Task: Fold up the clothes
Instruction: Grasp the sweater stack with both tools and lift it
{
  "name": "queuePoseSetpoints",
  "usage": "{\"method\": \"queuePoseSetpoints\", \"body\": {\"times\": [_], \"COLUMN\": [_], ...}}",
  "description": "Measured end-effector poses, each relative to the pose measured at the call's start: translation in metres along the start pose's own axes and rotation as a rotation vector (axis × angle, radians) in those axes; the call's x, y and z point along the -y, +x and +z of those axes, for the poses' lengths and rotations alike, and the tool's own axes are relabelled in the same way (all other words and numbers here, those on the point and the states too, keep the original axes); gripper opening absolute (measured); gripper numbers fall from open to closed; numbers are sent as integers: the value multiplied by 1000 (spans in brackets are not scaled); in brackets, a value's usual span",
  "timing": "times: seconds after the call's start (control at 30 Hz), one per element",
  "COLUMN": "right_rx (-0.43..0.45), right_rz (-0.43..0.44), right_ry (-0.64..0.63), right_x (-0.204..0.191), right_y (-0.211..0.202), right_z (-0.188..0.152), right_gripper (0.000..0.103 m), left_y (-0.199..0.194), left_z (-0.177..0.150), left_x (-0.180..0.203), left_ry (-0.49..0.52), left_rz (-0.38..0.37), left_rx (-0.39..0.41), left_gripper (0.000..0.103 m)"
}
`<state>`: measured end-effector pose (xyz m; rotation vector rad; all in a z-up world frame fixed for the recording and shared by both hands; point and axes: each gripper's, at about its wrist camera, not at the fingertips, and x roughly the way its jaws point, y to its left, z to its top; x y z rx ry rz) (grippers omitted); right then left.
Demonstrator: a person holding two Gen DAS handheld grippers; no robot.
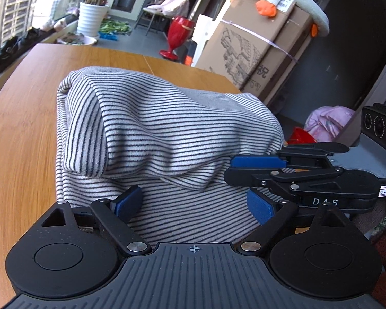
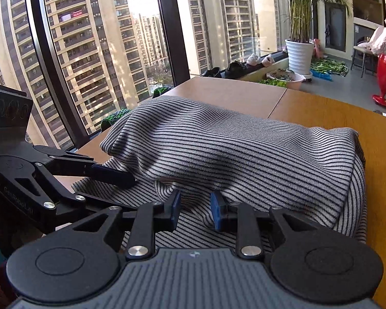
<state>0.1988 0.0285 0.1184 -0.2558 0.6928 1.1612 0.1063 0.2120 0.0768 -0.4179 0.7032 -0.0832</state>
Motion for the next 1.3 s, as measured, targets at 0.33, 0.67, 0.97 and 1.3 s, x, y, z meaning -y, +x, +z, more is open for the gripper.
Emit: {"method": "queuePoseSetpoints", "body": {"times": [0.33,0.67,0.97,1.3], "right_rx": [62,22,70,70], "right_rz": [-82,-43,-51,-236], "right_ry": [85,124,107,171], "right_x": [34,39,38,97], "right_y": [40,48,25,-7], "right_z": [46,26,18,8], "right_gripper": [24,25,25,36], "left_y": [0,-21,-4,25], "left_z": [-4,11,55,60], "left_x": [1,-6,-19,-67], "left_ry": [34,-27,-22,-142], "left_rz": [-4,-130,-53,-18], "left_rx": [11,73,162,131], "left_gripper": [93,91,90,77]}}
